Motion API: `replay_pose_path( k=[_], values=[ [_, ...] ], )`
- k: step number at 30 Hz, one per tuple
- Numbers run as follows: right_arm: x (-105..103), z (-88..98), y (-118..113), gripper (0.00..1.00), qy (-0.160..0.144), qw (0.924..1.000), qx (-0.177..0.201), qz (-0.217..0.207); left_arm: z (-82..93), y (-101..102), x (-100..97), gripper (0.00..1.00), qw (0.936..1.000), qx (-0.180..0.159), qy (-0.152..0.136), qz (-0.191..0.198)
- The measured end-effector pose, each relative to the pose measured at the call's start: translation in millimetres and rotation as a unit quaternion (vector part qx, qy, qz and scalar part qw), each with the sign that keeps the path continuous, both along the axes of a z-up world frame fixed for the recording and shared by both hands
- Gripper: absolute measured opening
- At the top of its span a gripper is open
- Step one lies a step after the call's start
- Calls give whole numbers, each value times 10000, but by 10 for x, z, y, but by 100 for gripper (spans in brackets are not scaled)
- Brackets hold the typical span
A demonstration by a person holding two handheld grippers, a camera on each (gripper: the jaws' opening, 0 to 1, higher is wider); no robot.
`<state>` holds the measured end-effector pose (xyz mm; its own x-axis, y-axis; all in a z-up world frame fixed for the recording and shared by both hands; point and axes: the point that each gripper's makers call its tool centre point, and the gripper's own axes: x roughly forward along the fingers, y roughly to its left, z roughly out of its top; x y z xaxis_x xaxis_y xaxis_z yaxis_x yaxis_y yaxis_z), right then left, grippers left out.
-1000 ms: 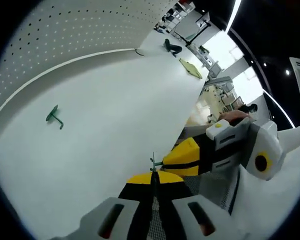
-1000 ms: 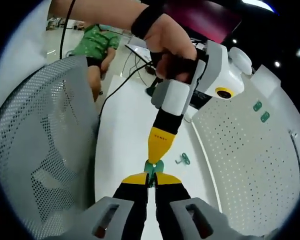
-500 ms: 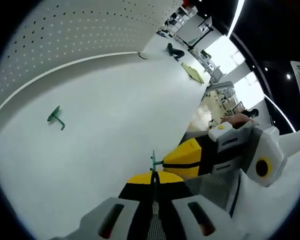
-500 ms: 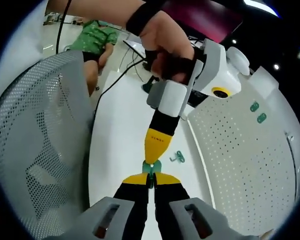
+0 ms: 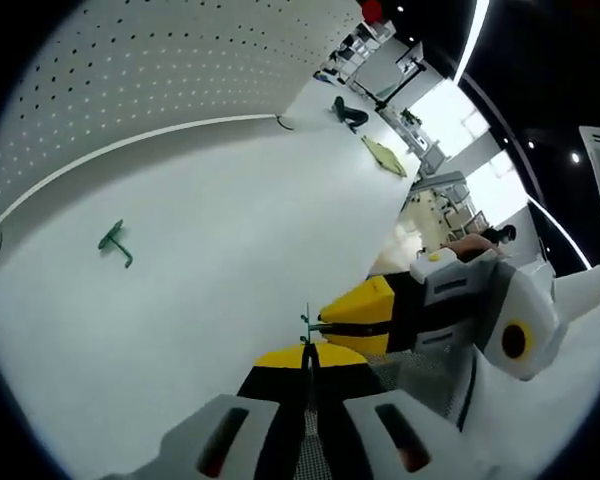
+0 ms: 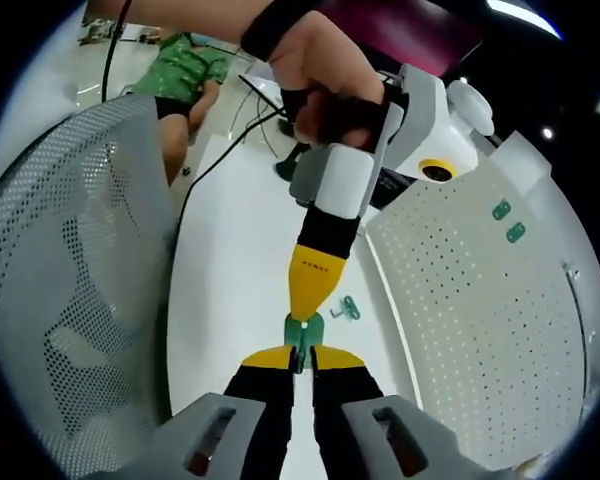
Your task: Insert the hook assembly into the mounting plate slot until the hook locks in place.
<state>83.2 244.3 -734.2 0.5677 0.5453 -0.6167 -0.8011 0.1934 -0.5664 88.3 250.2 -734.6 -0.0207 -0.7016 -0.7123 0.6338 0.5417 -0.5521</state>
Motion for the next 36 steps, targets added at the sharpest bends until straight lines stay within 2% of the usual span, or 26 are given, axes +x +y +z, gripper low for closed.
replay_pose_path(
  k=[6,10,11,12,15,16,18,24,26,30,34,36],
  values=[
    [-20,-11,9,2,-62,9999,-52,61,-17,0,-17,1,10000,25,79,-18],
    [-21,-14,4,1,-47,10000,-51,62,-22,-7,-28,2,10000,27,31,-83],
    [-20,-16,0,1,-37,10000,-44,44,-25,-11,-35,2,9999,39,-20,-145],
    [-12,-17,-10,1,-45,10000,-45,2,-16,-29,-4,2,9989,-28,-328,-323],
    [17,-5,-37,1,-3,9999,35,-113,3,-50,7,2,9969,-98,-622,-472],
    [23,4,-44,1,-2,9999,59,-139,4,-50,-11,3,9974,-97,-579,-429],
    [39,9,-60,1,-61,9998,43,-180,30,-69,33,3,9960,-206,-760,-429],
    [86,72,-94,1,-93,9990,219,-378,105,-79,98,4,9941,-496,-939,-231],
    [99,78,-103,1,-68,9987,260,-432,134,-71,189,8,9912,-598,-1182,-42],
    [125,93,-115,1,-113,9980,290,-544,176,-15,230,11,9895,-689,-1268,115],
    [133,104,-100,1,-79,9976,368,-583,155,48,239,9,9887,-615,-1353,172],
    [138,111,-106,1,-71,9972,395,-628,182,43,254,8,9877,-792,-1294,380]
  ],
)
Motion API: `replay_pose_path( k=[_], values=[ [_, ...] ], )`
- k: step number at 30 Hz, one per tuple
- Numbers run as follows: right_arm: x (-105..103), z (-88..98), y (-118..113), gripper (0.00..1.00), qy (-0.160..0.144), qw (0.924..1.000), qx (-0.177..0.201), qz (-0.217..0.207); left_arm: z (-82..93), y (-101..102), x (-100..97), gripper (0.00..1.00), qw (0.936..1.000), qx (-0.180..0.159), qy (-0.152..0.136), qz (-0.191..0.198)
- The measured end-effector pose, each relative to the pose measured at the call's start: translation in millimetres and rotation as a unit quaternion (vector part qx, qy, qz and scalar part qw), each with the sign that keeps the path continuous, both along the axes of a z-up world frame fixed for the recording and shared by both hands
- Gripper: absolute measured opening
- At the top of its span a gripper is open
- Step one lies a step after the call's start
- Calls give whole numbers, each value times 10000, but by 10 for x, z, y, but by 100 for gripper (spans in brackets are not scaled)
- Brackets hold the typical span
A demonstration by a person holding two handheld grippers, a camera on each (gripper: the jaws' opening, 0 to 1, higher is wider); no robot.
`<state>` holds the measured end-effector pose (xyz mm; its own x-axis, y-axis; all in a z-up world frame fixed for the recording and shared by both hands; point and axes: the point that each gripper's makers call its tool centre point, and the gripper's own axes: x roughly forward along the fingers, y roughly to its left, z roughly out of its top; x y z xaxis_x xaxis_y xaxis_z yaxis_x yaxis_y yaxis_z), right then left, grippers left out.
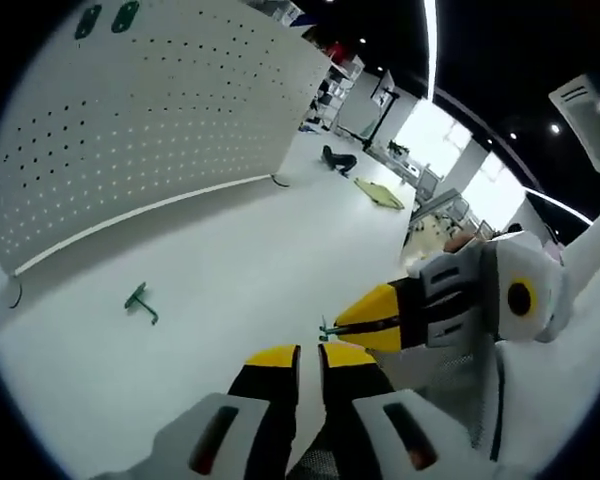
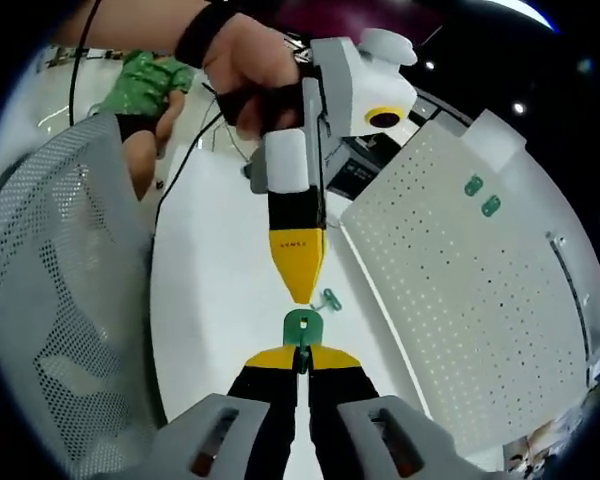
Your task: Insert the hook assembly into the mounting plate slot until the hook locks in place.
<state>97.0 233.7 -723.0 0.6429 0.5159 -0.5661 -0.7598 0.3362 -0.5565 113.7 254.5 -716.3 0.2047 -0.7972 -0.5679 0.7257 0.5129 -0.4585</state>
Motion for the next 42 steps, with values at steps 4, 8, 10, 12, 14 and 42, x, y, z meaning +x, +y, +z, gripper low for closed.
replay_pose_path(
  k=[4,8,10,12,14,42],
  values=[
    [19,55,-32,1,-70,9999,88,-87,18,36,22,12,9998,-82,-109,159],
    [55,97,-89,1,-50,9993,242,-285,10,61,-14,14,9996,-76,-247,146],
    [69,99,-115,1,-6,9989,288,-361,16,67,-38,15,9994,-191,-204,193],
    [76,96,-131,1,-30,9988,269,-401,18,69,-73,16,9993,-248,-236,168],
    [89,110,-143,1,-40,9984,312,-475,21,79,-80,17,9985,-240,-477,117],
    [362,462,-157,1,119,9770,1578,-1427,351,198,-234,36,9799,-877,-1747,389]
  ],
)
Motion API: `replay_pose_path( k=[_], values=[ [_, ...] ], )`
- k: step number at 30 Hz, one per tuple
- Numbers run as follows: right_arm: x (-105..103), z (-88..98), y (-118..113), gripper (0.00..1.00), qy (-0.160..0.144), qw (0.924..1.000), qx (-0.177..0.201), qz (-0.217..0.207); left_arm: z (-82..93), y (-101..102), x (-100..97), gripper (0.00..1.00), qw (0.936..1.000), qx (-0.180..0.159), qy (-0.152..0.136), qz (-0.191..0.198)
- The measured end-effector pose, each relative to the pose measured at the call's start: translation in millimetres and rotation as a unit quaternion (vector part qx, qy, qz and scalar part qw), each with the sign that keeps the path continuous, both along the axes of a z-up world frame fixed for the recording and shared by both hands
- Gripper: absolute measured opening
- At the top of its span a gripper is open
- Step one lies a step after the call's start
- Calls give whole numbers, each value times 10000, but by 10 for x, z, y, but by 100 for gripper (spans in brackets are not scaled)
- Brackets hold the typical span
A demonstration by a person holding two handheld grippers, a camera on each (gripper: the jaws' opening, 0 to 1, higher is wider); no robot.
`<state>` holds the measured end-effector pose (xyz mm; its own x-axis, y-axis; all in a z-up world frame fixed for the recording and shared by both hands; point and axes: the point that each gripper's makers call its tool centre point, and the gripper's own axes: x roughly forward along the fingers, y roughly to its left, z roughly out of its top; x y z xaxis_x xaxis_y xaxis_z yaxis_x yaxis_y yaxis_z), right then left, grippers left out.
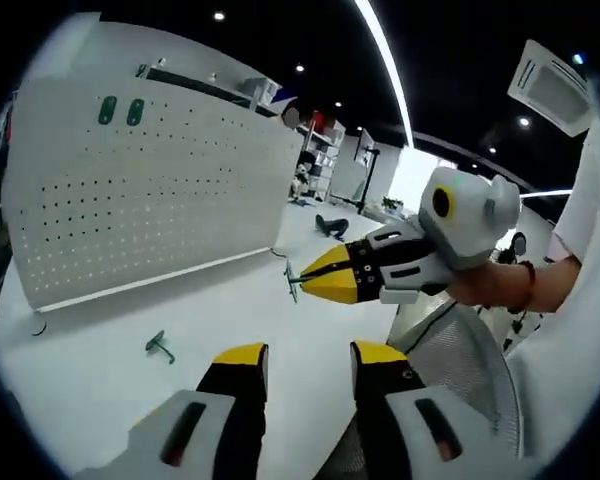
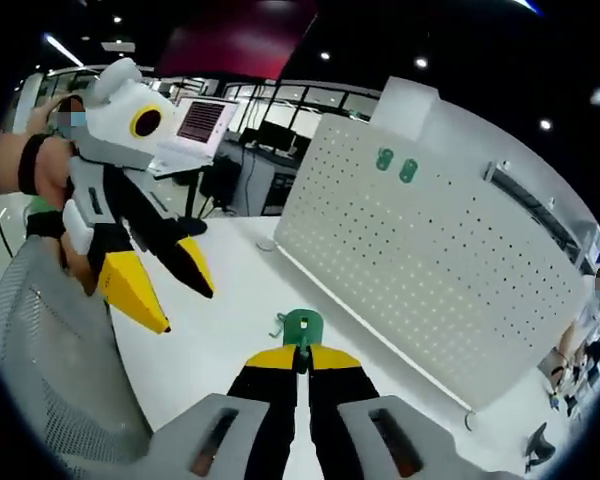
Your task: Insert the hook assembly into the mounting plate slot until the hook locks in place.
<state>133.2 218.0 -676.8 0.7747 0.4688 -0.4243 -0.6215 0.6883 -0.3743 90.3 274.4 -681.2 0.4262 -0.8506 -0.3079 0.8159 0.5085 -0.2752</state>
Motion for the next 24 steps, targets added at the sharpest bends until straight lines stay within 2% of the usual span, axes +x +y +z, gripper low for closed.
replay_pose_path(
  k=[1,5,9,12,16,21,24],
  values=[
    [10,21,-5,1,-15,10000,27,-15,28,1,17,36,9998,-1,-188,23],
    [67,124,-56,1,-56,9996,240,-157,34,2,36,42,9991,38,-380,169],
    [119,181,-92,1,-37,9985,481,-276,34,11,42,53,9975,107,-627,303],
    [139,194,-80,1,-104,9989,414,-192,36,16,35,63,9971,107,-659,370],
    [196,226,-89,1,-108,9985,471,-269,26,14,28,62,9973,129,-641,340],
    [287,256,-88,1,-67,9967,678,-431,28,9,17,68,9968,134,-721,309],
    [356,309,-106,1,-161,9951,796,-557,41,8,16,69,9966,105,-745,330]
  ],
)
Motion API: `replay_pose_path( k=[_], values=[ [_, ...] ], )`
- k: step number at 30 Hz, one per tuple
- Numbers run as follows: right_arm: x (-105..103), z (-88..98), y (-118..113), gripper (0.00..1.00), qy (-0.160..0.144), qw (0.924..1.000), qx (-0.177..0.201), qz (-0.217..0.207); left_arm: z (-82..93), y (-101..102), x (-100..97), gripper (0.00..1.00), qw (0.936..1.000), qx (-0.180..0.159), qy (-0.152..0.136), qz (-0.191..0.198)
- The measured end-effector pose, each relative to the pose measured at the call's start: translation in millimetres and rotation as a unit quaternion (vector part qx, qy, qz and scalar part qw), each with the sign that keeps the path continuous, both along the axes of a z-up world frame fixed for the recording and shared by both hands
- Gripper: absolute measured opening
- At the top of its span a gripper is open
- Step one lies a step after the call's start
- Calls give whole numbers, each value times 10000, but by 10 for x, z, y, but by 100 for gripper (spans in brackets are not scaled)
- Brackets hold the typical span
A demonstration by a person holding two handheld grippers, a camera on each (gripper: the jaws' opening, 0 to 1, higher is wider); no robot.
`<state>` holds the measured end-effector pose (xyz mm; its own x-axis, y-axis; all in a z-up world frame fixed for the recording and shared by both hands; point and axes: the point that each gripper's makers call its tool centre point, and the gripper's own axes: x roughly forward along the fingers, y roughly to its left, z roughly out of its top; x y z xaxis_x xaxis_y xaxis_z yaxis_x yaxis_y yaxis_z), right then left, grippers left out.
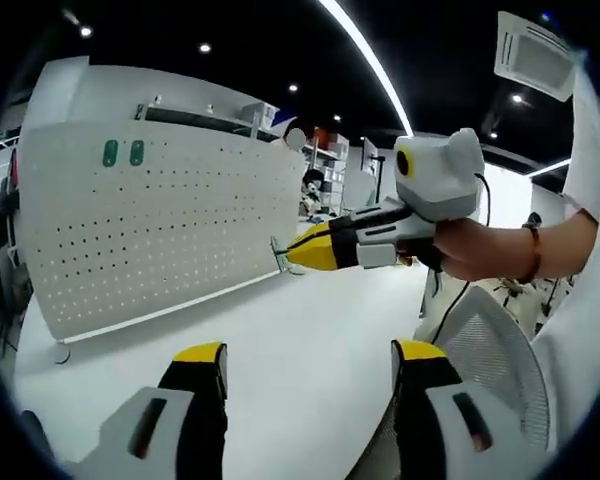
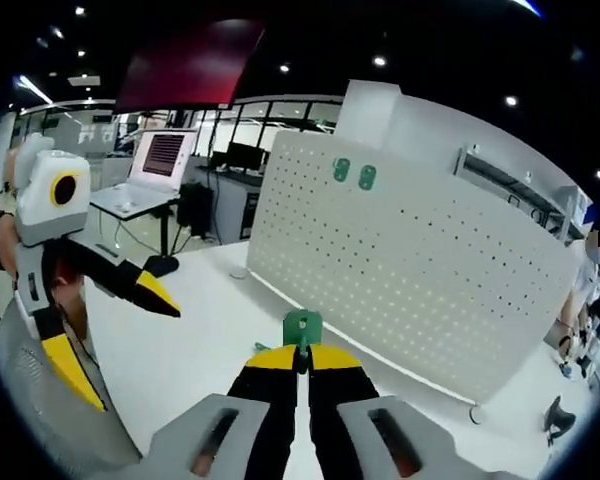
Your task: Insert the hook assembly into the mounting plate slot until the hook locks in place.
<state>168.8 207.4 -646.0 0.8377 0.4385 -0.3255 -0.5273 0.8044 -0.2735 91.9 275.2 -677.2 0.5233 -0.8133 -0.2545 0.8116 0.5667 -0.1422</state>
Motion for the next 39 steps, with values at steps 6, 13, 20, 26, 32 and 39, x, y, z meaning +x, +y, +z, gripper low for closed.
replay_pose_path(
  k=[6,13,20,26,32,39],
  values=[
    [127,41,4,1,5,9998,158,-95,11,65,71,70,9995,124,-218,212],
    [294,102,14,1,-85,9993,297,-230,69,153,111,74,9981,177,-405,436],
    [476,232,49,1,-255,9982,450,-298,93,211,204,85,9968,160,-499,602],
    [639,341,21,1,-433,9965,534,-479,116,184,224,89,9969,46,-602,502],
    [797,405,4,1,-427,9944,741,-625,122,219,285,88,9965,95,-667,487],
    [928,480,52,1,-486,9928,832,-707,90,227,305,85,9971,160,-629,401]
  ],
)
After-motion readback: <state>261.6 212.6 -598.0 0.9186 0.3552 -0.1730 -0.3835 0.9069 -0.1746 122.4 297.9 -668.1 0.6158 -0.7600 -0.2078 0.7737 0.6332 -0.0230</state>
